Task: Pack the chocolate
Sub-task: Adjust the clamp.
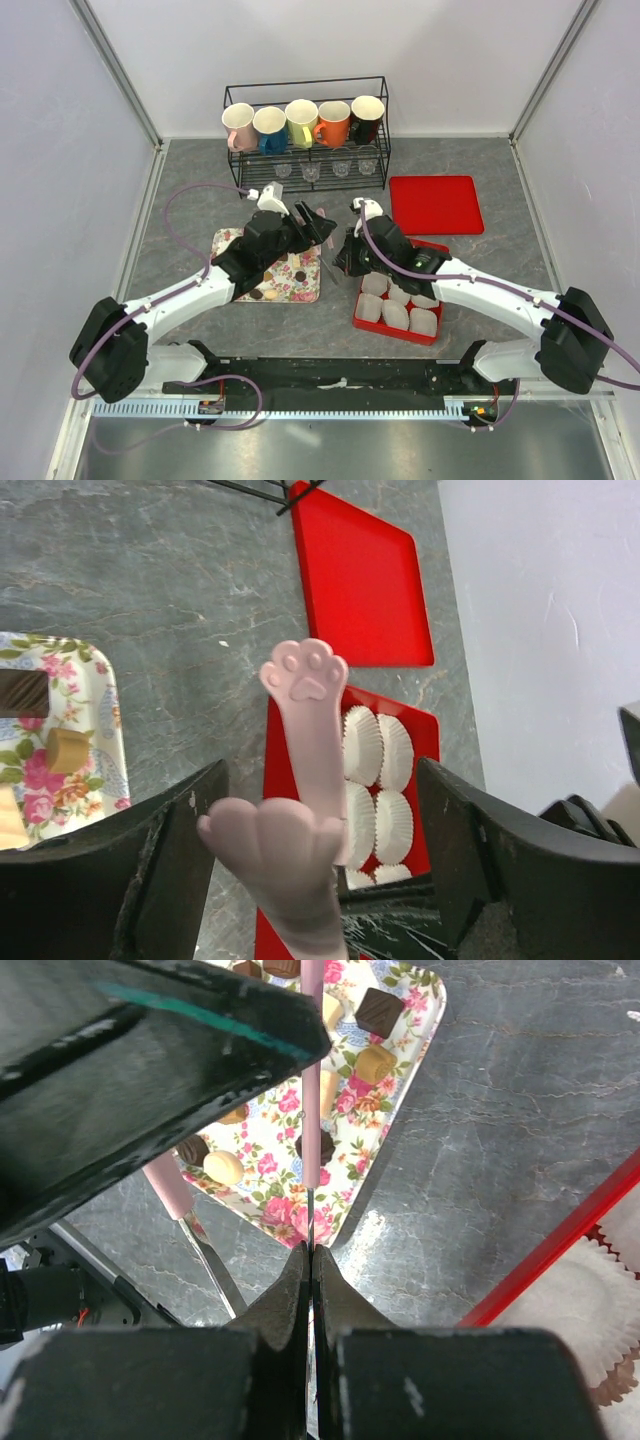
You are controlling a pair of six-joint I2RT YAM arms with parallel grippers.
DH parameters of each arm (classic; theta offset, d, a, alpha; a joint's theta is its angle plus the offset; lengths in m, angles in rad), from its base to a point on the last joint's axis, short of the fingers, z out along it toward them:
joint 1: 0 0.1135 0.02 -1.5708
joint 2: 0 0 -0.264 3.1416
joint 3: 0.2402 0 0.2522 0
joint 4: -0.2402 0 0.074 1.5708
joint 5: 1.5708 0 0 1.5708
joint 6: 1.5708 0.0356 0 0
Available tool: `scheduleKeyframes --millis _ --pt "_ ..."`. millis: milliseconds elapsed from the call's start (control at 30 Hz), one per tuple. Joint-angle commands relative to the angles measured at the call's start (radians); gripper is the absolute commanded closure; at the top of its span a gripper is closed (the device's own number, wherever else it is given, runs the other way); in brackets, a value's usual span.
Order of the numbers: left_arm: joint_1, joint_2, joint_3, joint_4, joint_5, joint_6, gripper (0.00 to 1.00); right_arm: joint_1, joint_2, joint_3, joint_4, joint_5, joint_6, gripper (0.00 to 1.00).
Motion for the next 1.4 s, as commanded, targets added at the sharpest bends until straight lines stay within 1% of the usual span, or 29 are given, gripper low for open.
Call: scheduleKeyframes --millis 0,33,167,300,333,500,533,567,600,633,667,700,767,800,833,867,900,933,967,1000,1033,1133,1167,1300,1367 --pt "-0.004 0.007 -0.024 0.058 -0.073 -0.070 0.20 0.014 -0.003 0.028 0.068 0.009 0.002 1.00" --pt "-0.004 0.007 -0.028 0.058 -0.070 -0.072 0.23 0.017 0.000 0.027 0.069 0.009 0.004 1.00" --pt "-0.004 0.003 -0.044 0.061 -0.062 -0.090 0.29 0.033 -0.008 0.018 0.083 0.011 -0.001 1.00" --pt "-0.004 -0.025 -0.074 0.079 -0.072 -0.115 0.41 0.043 -0.009 0.008 0.091 0.011 -0.010 1.00" --pt "-0.004 -0.031 -0.083 0.085 -0.072 -0.116 0.49 0.047 -0.009 0.007 0.094 0.009 -0.015 1.00" --pt "-0.004 -0.057 -0.102 0.084 -0.072 -0.134 0.71 0.060 -0.017 -0.005 0.121 0.002 -0.039 0.99" --pt "-0.004 -0.062 -0.106 0.082 -0.072 -0.144 0.78 0.062 -0.019 -0.007 0.129 0.003 -0.047 0.97" --pt "-0.004 -0.071 -0.111 0.082 -0.075 -0.162 0.80 0.063 -0.025 -0.009 0.132 0.003 -0.050 0.94" --pt "-0.004 -0.076 -0.120 0.082 -0.081 -0.173 0.82 0.063 -0.025 -0.013 0.138 0.000 -0.056 0.87" --pt "-0.004 -0.079 -0.125 0.082 -0.084 -0.184 0.85 0.062 -0.029 -0.015 0.143 -0.003 -0.073 0.82" --pt "-0.004 -0.083 -0.128 0.082 -0.087 -0.200 0.86 0.063 -0.038 -0.021 0.144 0.000 -0.079 0.76" --pt "-0.004 -0.092 -0.137 0.082 -0.093 -0.210 0.86 0.062 -0.046 -0.024 0.147 0.008 -0.085 0.65" --pt "-0.004 -0.099 -0.148 0.082 -0.104 -0.245 0.87 0.063 -0.075 -0.036 0.158 0.021 -0.117 0.52" --pt "-0.004 -0.108 -0.158 0.082 -0.117 -0.256 0.87 0.063 -0.086 -0.041 0.161 0.029 -0.125 0.45" --pt "-0.004 -0.112 -0.163 0.082 -0.124 -0.268 0.88 0.063 -0.110 -0.045 0.163 0.049 -0.128 0.41" --pt "-0.004 -0.119 -0.168 0.084 -0.130 -0.294 0.88 0.063 -0.124 -0.070 0.195 0.052 -0.155 0.35" --pt "-0.004 -0.126 -0.175 0.087 -0.139 -0.306 0.89 0.065 -0.140 -0.085 0.247 0.049 -0.169 0.22" --pt "-0.004 -0.128 -0.179 0.090 -0.142 -0.319 0.89 0.065 -0.166 -0.103 0.277 0.045 -0.188 0.18" --pt "-0.004 -0.131 -0.182 0.093 -0.144 -0.337 0.89 0.065 -0.176 -0.143 0.311 0.017 -0.224 0.05" --pt "-0.004 -0.132 -0.182 0.099 -0.142 -0.346 0.89 0.067 -0.181 -0.160 0.372 -0.013 -0.258 0.02" --pt "-0.004 -0.134 -0.180 0.101 -0.142 -0.351 0.89 0.067 -0.178 -0.173 0.386 -0.035 -0.283 0.02" --pt "-0.004 -0.143 -0.175 0.105 -0.136 -0.374 0.89 0.067 -0.148 -0.154 0.344 -0.043 -0.312 0.02" --pt "-0.004 -0.145 -0.174 0.105 -0.136 -0.380 0.89 0.068 -0.141 -0.144 0.338 -0.073 -0.315 0.02" --pt "-0.004 -0.158 -0.175 0.105 -0.134 -0.394 0.88 0.071 -0.108 -0.125 0.339 -0.126 -0.326 0.02" --pt "-0.004 -0.165 -0.174 0.107 -0.130 -0.403 0.88 0.077 -0.085 -0.107 0.333 -0.127 -0.327 0.02"
